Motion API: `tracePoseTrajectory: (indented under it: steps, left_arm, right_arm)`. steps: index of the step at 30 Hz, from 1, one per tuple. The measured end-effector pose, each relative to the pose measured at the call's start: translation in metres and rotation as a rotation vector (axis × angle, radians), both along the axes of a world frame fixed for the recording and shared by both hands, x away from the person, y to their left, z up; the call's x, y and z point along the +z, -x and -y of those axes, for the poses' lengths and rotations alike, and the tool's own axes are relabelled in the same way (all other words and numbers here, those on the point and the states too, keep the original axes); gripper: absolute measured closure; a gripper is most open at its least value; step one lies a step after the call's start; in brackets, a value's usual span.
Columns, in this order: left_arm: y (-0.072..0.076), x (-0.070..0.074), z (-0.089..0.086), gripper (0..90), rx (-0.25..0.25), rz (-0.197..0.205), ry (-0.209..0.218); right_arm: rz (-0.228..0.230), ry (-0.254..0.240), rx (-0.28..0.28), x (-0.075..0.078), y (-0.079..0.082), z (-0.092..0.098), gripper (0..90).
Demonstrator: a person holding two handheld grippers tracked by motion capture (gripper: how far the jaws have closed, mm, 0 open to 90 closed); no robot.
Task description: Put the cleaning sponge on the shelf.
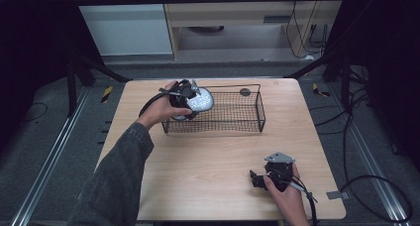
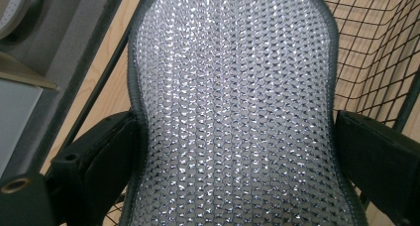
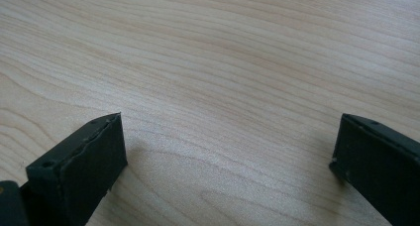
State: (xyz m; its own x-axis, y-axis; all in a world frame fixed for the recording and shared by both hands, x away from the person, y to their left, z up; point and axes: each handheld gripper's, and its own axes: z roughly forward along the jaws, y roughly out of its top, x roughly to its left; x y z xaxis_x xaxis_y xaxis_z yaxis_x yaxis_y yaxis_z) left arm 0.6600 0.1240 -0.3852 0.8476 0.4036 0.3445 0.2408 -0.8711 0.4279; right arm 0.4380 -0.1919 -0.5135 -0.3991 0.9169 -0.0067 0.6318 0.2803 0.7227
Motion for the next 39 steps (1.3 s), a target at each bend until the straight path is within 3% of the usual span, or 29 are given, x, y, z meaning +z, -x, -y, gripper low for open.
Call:
tracePoseTrajectory:
  steps: [22, 29, 39]
  left_arm:
    - [0.011, 0.012, -0.002, 10.0, 0.002, 0.007, 0.052]
    - [0.021, 0.017, -0.004, 12.9, 0.013, 0.014, 0.097]
    - [0.038, 0.023, -0.006, 12.5, 0.068, 0.014, 0.192]
  right_arm:
    - [0.0, 0.0, 0.0, 0.0, 0.0, 0.0, 0.4]
    - [-0.002, -0.001, -0.001, 0.0, 0.0, 0.0, 0.4]
    - [-0.002, -0.002, -0.001, 0.0, 0.0, 0.0, 0.4]
